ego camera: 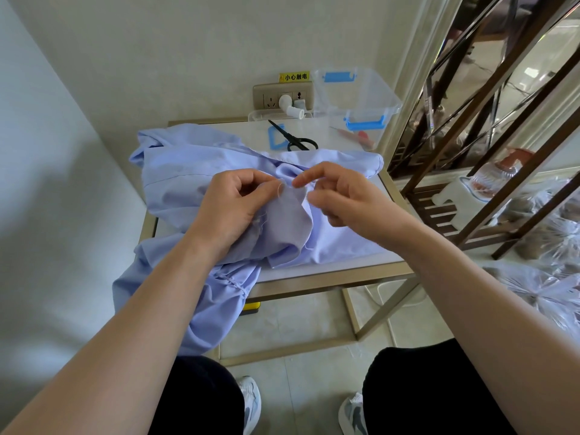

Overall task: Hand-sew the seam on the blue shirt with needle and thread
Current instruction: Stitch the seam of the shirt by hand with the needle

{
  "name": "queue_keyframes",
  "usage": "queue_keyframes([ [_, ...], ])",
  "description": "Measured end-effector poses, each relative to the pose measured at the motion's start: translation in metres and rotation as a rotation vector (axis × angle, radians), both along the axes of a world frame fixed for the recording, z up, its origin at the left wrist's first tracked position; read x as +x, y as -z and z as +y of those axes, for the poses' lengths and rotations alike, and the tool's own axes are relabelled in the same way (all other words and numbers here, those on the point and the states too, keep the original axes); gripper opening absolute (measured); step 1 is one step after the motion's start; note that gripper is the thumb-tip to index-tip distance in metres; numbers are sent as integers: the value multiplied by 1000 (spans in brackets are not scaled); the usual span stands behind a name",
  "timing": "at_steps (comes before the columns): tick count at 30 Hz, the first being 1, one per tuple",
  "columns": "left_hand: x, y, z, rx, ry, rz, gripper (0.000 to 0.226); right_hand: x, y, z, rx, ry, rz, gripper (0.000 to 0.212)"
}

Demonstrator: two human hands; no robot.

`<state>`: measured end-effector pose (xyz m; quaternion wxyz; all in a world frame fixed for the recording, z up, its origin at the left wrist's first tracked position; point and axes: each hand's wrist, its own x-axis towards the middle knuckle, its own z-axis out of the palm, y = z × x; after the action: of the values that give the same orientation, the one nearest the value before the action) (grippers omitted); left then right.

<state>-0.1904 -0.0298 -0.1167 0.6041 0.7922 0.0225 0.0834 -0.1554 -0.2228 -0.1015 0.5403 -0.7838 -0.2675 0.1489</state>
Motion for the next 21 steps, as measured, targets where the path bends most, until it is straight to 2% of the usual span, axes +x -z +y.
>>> queue_keyframes([
  [2,-1,-1,1,14,6,1,11,5,0,-2,86,79,56,19],
  [6,-4,-1,1,33,28,-6,10,9,-2,-3,193,130,64,4],
  [7,-4,-1,2,35,33,-7,10,9,-2,-2,226,134,95,7],
  [12,-4,1,4,36,94,-21,11,9,-3,5,312,-48,401,14],
  [16,-5,-1,6,41,97,-36,4,10,2,8,297,-84,448,13],
  [17,-6,-1,7,53,110,-28,8,12,3,8,311,-59,440,12],
  [19,-9,1,9,136,150,-3,39,15,5,8,344,1,433,9],
  [21,-14,2,12,311,181,11,62,18,6,7,368,43,428,8],
])
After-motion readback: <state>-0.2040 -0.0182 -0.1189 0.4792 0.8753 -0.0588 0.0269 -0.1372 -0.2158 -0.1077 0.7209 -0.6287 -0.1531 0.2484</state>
